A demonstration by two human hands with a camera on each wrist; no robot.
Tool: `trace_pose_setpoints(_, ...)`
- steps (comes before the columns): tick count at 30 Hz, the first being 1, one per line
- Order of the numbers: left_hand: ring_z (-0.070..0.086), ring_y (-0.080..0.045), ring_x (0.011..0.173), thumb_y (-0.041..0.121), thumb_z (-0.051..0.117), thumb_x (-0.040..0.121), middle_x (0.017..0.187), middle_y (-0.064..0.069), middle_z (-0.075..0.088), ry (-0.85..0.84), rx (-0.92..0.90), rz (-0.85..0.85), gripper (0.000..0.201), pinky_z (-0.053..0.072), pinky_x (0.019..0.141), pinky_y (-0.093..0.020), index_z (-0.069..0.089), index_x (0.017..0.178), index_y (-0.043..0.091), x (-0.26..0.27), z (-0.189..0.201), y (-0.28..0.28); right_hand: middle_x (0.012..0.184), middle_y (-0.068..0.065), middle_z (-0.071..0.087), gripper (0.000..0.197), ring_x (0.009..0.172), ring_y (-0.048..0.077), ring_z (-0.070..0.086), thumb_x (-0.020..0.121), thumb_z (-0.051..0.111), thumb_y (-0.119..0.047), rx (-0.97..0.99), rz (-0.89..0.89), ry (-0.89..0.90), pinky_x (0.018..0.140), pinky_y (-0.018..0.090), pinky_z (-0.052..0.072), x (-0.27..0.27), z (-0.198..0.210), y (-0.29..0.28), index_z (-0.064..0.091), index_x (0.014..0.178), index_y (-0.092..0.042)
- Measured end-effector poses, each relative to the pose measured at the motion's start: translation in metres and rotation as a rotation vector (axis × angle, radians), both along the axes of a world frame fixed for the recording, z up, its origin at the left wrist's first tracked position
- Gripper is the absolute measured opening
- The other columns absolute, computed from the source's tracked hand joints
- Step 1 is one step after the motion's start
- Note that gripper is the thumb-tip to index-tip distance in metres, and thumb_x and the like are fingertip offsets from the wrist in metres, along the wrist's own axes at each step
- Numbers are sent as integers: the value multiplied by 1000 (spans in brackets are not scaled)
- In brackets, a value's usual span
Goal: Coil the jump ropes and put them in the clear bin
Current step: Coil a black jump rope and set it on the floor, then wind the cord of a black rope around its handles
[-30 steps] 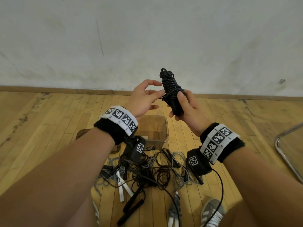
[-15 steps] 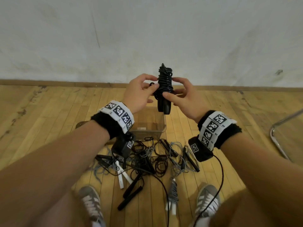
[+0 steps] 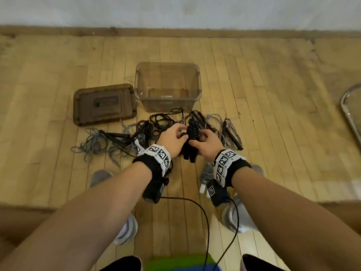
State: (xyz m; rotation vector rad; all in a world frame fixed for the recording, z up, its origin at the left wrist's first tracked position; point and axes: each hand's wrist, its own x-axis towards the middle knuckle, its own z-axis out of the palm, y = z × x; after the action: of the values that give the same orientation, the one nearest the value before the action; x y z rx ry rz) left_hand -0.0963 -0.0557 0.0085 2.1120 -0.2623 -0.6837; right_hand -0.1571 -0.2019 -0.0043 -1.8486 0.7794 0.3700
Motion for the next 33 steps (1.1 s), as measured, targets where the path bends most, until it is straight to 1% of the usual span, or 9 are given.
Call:
trace_pose_setpoints(7,61,-25,126,23,56,104,141,-6,63,64,273,-216,46,52,103,-40,49,149,23,-48,-77,8,124,9,68,62,108,27,67,90,74,-37,-135,65,263,94,40,56,-42,-53,20,50,143,-17)
trace_pose_setpoints(11,63,-28,122,25,56,104,134,-7,67,111,337,-277,44,53,98,-40,50,147,21,-59,-97,12,105,6,67,52,91,24,65,93,70,-38,-154,197,360,79,34,55,-52,-69,24,56,138,-17)
trace_pose_setpoints(15,61,-33,123,20,52,104,134,-12,66,147,354,-333,43,51,100,-44,52,147,18,-69,-103,14,82,5,63,23,74,25,61,92,68,-33,-221,355,433,61,30,46,-51,-73,24,65,95,-11)
trace_pose_setpoints(18,61,-32,122,17,50,103,133,-11,67,128,343,-340,41,51,100,-41,57,144,19,-64,-95,20,78,6,61,31,63,20,55,91,68,-39,-379,422,477,52,28,41,-42,-61,26,57,79,-13)
trace_pose_setpoints(21,67,-30,105,21,52,100,115,-8,73,15,385,-154,28,56,88,-39,68,123,21,-49,-85,33,93,6,62,29,76,25,56,94,64,-42,-620,445,397,66,33,46,-31,-43,32,57,96,-15)
trace_pose_setpoints(24,68,-28,91,21,57,95,95,-4,73,-60,415,45,16,57,78,-38,70,105,23,-37,-80,50,94,4,63,17,88,27,61,95,60,-30,-464,386,195,78,36,53,-20,-44,51,62,105,-17)
trace_pose_setpoints(26,67,-29,101,19,60,93,106,-5,74,-74,453,45,24,56,85,-39,71,113,24,-33,-82,60,102,8,72,17,96,29,67,94,61,-24,-267,401,195,84,37,56,-17,-54,69,67,105,-14)
trace_pose_setpoints(29,65,-29,114,16,63,94,122,-3,71,-39,473,-10,42,52,93,-37,63,135,24,-35,-92,71,118,12,71,38,104,33,70,96,60,-20,-68,414,278,91,46,58,-21,-73,93,60,134,-16)
trace_pose_setpoints(33,66,-24,113,24,70,92,121,-1,72,36,436,-47,37,52,95,-32,65,129,24,-40,-107,79,116,13,70,51,98,37,70,96,57,-23,-60,397,276,88,49,59,-26,-98,110,45,145,-28)
